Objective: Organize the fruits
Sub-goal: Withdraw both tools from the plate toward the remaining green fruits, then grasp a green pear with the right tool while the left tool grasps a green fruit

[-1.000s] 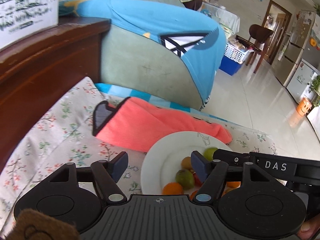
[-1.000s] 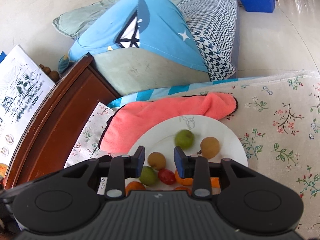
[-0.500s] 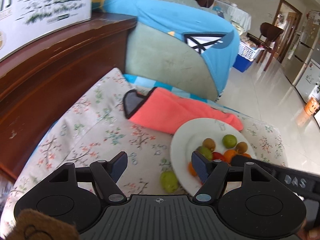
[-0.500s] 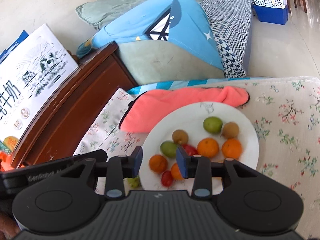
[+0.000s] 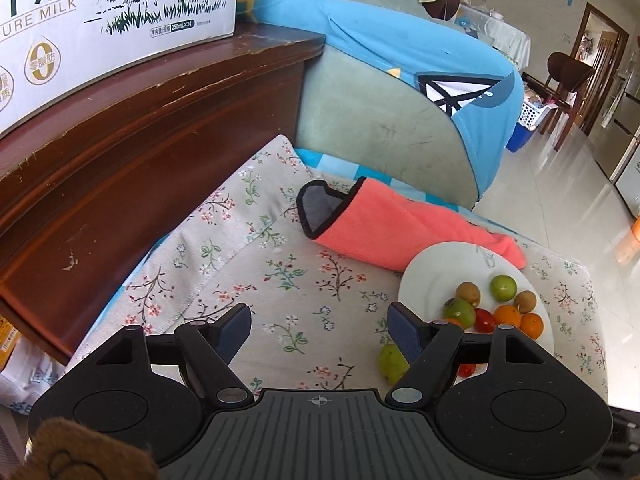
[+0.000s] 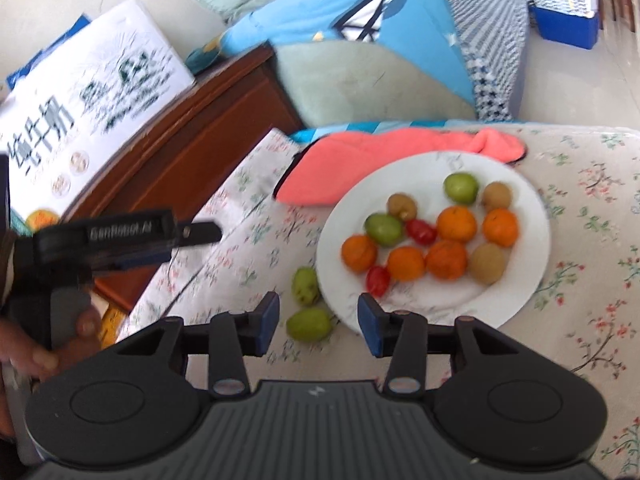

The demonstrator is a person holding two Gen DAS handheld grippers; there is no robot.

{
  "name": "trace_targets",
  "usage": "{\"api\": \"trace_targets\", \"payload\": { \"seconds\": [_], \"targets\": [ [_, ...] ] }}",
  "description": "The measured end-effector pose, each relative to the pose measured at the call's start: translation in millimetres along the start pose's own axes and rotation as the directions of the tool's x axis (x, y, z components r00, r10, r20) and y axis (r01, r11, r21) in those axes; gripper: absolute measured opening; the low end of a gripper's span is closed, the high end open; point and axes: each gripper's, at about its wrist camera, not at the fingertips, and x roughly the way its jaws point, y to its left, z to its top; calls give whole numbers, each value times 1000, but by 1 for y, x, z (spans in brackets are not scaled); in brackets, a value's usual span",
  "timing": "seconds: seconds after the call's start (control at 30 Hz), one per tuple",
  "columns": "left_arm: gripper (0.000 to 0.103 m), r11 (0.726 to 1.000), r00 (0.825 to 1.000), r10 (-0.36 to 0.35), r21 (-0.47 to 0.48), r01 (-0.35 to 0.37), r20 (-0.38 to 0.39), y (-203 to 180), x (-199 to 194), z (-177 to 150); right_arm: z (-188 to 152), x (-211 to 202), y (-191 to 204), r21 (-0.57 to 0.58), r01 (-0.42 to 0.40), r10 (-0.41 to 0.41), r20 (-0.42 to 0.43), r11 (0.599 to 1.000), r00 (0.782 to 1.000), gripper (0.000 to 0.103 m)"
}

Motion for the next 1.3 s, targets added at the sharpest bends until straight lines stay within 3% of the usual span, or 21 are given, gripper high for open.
{"api": "trace_targets", "payload": {
  "seconds": [0.33, 0.9, 0.97, 1.03, 1.3],
  "targets": [
    [76, 1000, 1000, 2, 11, -2, -18, 0, 4, -1, -19, 31, 20, -112, 17, -23, -54, 994, 998, 45],
    [76, 999, 999, 17, 43, -15, -44, -3, 12, -6, -31, 64, 35, -234, 127, -131, -3, 964, 991, 44],
    [76, 999, 999, 17, 49, -14, -49, -4, 14, -7, -31, 65, 36, -246, 134, -137, 5, 960, 991, 42],
    [76, 998, 998, 21, 57, -18, -57, -5, 17, -8, -31, 66, 36, -261, 146, -148, 11, 954, 989, 33],
    [76, 994, 996, -2, 109, 12, -95, -11, 31, -18, -33, 48, 35, -263, 121, -130, -17, 957, 991, 33]
  ]
}}
